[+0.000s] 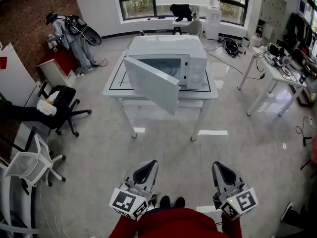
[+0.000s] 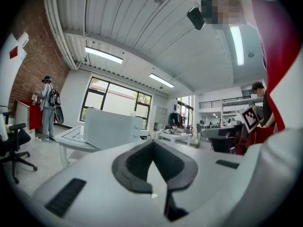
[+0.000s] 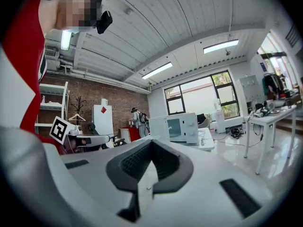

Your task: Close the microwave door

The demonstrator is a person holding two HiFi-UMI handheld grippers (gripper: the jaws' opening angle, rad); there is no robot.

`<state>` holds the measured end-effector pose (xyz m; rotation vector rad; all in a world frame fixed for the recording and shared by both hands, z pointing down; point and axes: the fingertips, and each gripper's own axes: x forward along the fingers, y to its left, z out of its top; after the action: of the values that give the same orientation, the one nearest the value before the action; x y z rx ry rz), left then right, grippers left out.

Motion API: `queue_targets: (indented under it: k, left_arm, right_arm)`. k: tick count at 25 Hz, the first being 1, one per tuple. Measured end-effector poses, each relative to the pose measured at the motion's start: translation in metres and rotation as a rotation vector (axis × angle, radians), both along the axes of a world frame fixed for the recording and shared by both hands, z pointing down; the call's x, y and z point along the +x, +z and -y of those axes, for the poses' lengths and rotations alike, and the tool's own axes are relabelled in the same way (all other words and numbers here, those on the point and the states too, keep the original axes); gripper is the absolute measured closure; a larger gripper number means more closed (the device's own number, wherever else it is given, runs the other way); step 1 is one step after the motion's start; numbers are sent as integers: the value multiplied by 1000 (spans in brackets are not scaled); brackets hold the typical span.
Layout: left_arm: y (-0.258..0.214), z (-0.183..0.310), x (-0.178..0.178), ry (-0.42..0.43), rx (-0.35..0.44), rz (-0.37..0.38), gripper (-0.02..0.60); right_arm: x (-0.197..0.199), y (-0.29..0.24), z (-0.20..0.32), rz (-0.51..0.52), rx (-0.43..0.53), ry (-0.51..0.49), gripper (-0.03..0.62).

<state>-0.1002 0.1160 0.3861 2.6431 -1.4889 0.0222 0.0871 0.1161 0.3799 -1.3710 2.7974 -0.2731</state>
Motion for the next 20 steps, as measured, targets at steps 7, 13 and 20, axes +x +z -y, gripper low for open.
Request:
queue_targets:
  k: [7,13,20]
  left_arm:
    - [4,2,1,9,-11,-11,572]
    - [7,6,6,15,-21,-18,574]
    - [8,13,24,15,-21,-5,572]
  right_arm:
    - [-6,-7,1,-4,77,-24,581]
    - [8,3,1,14,-6,10,580]
    - [39,7,5,35,-13,53,581]
